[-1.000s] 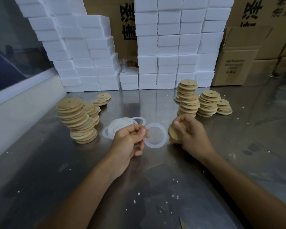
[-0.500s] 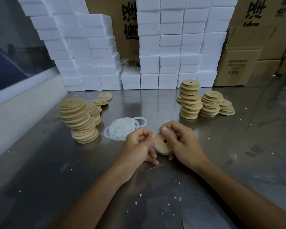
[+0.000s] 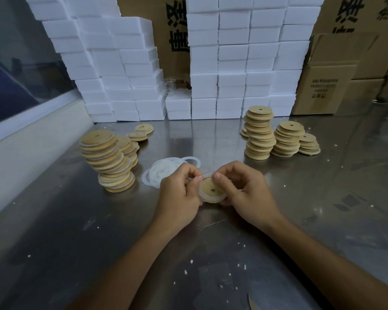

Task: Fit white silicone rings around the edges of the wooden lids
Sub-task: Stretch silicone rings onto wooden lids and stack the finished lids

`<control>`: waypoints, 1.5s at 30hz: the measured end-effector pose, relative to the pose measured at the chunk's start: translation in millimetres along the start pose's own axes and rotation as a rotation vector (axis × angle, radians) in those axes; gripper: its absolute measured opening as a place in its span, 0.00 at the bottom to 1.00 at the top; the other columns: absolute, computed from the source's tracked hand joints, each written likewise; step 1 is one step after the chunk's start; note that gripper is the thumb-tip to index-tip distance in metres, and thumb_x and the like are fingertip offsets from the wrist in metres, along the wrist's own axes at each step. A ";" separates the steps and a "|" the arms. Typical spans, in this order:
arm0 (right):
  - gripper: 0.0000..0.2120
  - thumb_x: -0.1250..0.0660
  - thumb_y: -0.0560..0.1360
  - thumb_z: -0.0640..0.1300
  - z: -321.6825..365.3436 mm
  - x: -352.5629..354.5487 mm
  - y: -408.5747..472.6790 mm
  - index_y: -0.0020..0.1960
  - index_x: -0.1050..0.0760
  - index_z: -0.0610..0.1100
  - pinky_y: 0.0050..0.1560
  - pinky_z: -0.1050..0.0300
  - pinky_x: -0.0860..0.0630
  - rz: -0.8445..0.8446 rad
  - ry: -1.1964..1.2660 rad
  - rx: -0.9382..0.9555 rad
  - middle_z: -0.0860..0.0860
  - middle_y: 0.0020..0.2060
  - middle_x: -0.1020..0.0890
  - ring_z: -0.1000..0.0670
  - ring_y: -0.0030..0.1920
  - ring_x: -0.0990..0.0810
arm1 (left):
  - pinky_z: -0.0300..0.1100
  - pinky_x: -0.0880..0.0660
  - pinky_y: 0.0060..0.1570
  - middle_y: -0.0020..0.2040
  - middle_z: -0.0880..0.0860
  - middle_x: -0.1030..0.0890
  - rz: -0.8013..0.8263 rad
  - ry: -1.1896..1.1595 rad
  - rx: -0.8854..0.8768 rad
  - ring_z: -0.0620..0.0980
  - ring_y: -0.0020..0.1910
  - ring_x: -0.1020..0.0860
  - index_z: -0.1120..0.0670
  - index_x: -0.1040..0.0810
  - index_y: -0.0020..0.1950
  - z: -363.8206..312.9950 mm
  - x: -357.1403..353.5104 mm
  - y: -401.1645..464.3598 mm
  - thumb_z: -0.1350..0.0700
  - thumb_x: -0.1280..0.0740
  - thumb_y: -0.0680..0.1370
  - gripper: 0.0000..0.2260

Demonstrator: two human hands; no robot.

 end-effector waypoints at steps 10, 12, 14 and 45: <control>0.03 0.27 0.74 0.39 -8.0 4.9 3.1 0.46 0.17 0.39 0.32 0.54 0.18 -0.037 0.031 -0.105 0.48 0.44 0.14 0.46 0.40 0.14 | 0.48 0.20 0.43 0.39 0.44 0.21 0.157 0.157 -0.019 0.43 0.41 0.21 0.44 0.28 0.39 -4.4 7.1 5.7 0.61 0.33 0.78 0.13; 0.01 0.26 0.73 0.38 -12.7 5.5 3.8 0.44 0.15 0.41 0.40 0.53 0.18 -0.060 -0.008 -0.129 0.50 0.43 0.13 0.49 0.42 0.14 | 0.48 0.20 0.45 0.39 0.45 0.21 0.180 0.162 0.006 0.45 0.42 0.20 0.44 0.28 0.39 -2.7 4.3 4.5 0.62 0.33 0.78 0.14; 0.02 0.25 0.73 0.37 -13.1 6.1 3.8 0.44 0.15 0.42 0.44 0.51 0.17 -0.074 -0.013 -0.129 0.51 0.41 0.13 0.51 0.42 0.14 | 0.46 0.21 0.43 0.38 0.45 0.20 0.159 0.128 0.010 0.46 0.42 0.20 0.45 0.28 0.39 -2.0 2.9 3.3 0.63 0.34 0.78 0.14; 0.02 0.24 0.70 0.35 -6.0 8.9 6.8 0.41 0.16 0.39 0.48 0.46 0.17 -0.067 0.040 -0.041 0.46 0.41 0.13 0.46 0.43 0.14 | 0.44 0.17 0.35 0.38 0.41 0.17 0.031 -0.068 0.068 0.43 0.39 0.16 0.48 0.25 0.39 4.0 4.0 3.8 0.64 0.30 0.76 0.12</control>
Point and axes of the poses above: each hand's wrist, its own y-axis towards the middle knuckle, its own x-axis out of the back of the hand, z = x × y, the point moved 3 cm from there along y, towards the middle knuckle
